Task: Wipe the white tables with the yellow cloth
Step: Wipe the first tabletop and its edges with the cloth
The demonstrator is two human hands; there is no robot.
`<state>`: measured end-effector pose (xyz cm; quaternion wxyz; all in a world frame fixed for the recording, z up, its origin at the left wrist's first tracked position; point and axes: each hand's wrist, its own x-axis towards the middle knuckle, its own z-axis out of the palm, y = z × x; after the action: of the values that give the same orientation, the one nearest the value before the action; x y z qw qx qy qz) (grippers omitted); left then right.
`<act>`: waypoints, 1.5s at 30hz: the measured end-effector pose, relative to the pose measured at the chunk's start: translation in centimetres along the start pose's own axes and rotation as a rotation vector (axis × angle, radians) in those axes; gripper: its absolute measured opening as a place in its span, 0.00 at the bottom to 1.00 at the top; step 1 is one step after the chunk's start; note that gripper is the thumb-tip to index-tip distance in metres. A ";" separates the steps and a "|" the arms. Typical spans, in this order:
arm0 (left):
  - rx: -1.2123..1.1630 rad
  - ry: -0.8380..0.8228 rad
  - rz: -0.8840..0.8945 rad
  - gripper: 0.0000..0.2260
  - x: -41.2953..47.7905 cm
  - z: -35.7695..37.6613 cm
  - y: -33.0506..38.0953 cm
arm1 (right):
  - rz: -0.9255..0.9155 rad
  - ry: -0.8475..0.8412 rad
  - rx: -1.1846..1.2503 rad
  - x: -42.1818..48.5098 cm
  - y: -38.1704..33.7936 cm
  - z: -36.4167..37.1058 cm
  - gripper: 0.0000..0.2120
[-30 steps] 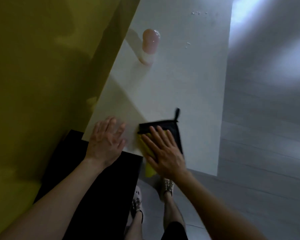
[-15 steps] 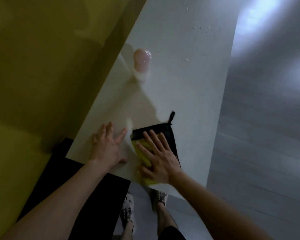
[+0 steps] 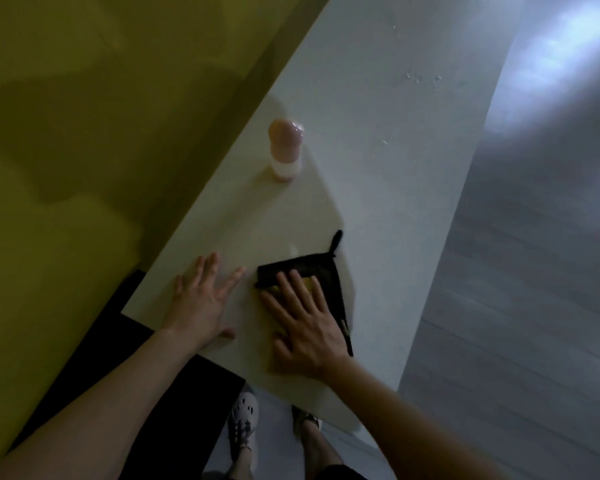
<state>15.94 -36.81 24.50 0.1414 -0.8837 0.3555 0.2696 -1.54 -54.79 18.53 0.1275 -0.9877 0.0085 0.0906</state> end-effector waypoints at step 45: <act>-0.732 0.743 -0.581 0.30 -3.9 -6.3 8.1 | -0.216 -0.152 -0.098 1.5 14.3 -4.8 0.48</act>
<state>10.30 -43.16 31.44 -0.2381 -0.9712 0.0086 -0.0023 0.26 -69.87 19.24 0.0885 -0.9782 -0.1119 0.1511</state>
